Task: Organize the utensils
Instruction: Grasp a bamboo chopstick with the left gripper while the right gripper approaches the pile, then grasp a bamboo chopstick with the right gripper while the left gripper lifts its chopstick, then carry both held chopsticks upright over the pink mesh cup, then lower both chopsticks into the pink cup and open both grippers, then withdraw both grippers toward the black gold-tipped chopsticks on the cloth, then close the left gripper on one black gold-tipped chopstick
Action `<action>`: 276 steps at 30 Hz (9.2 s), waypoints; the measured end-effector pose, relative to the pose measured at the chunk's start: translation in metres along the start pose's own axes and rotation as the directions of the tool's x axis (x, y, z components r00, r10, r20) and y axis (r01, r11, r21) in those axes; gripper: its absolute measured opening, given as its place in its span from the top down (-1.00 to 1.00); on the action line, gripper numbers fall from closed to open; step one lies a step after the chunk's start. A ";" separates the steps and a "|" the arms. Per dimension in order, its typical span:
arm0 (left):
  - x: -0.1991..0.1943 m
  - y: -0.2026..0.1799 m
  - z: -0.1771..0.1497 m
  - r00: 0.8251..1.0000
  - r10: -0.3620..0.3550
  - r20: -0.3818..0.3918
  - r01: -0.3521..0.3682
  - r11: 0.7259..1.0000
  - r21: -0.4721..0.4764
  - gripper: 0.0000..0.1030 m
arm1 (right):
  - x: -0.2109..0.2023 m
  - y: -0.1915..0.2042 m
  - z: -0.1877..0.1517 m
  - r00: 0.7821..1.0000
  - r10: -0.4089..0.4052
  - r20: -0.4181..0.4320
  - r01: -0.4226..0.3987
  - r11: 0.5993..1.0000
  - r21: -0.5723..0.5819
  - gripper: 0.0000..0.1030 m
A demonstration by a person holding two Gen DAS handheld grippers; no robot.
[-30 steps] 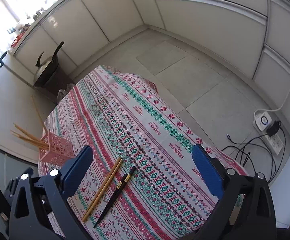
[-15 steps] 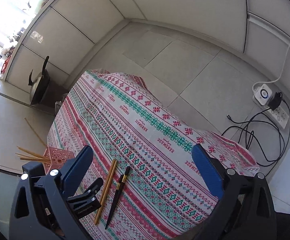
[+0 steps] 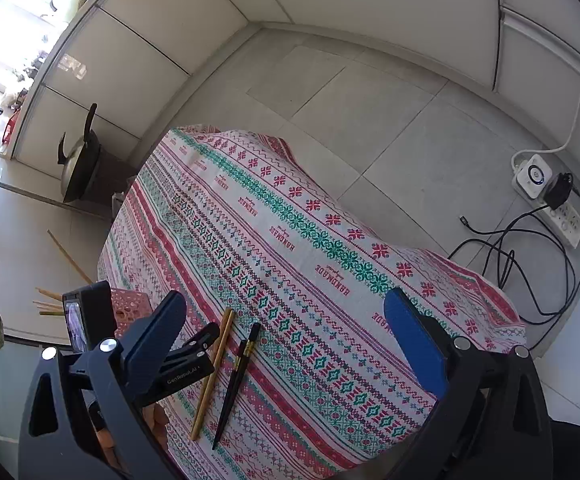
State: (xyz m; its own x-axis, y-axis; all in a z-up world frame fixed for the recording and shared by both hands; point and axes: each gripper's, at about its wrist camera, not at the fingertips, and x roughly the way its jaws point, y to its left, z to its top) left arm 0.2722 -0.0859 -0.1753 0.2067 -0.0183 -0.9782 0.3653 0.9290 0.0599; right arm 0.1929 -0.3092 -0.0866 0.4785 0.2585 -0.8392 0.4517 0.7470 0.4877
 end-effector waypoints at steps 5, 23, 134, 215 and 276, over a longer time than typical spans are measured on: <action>0.007 0.007 0.010 1.000 0.004 -0.019 -0.005 1.000 -0.018 -0.73 | 0.003 -0.002 0.001 1.000 0.000 -0.012 0.000 1.000 0.003 -0.87; 0.033 0.005 0.021 0.998 -0.028 -0.060 0.028 1.000 0.006 -0.48 | 0.009 -0.005 0.002 0.999 0.008 -0.052 -0.007 1.000 0.017 -0.87; -0.270 0.201 -0.088 0.721 0.210 0.660 0.190 0.856 -0.480 0.59 | -0.116 0.261 -0.011 0.812 0.544 0.212 -0.375 0.764 -0.525 0.89; -0.213 0.112 -0.094 0.807 0.210 0.553 0.006 0.931 -0.364 -0.85 | -0.042 0.187 -0.054 0.933 0.153 0.325 0.065 0.818 -0.571 -0.86; 0.041 -0.006 -0.021 0.996 -0.054 -0.068 0.048 0.995 -0.084 -0.11 | 0.032 -0.033 -0.037 0.992 -0.059 -0.113 0.066 0.996 0.060 -0.87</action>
State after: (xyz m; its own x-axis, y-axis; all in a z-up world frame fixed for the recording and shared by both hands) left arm 0.2596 -0.0849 -0.2200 0.1250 -0.0431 -0.9912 0.2972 0.9548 -0.0040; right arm 0.1654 -0.3032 -0.1390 0.3632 0.2816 -0.8881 0.5267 0.7243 0.4450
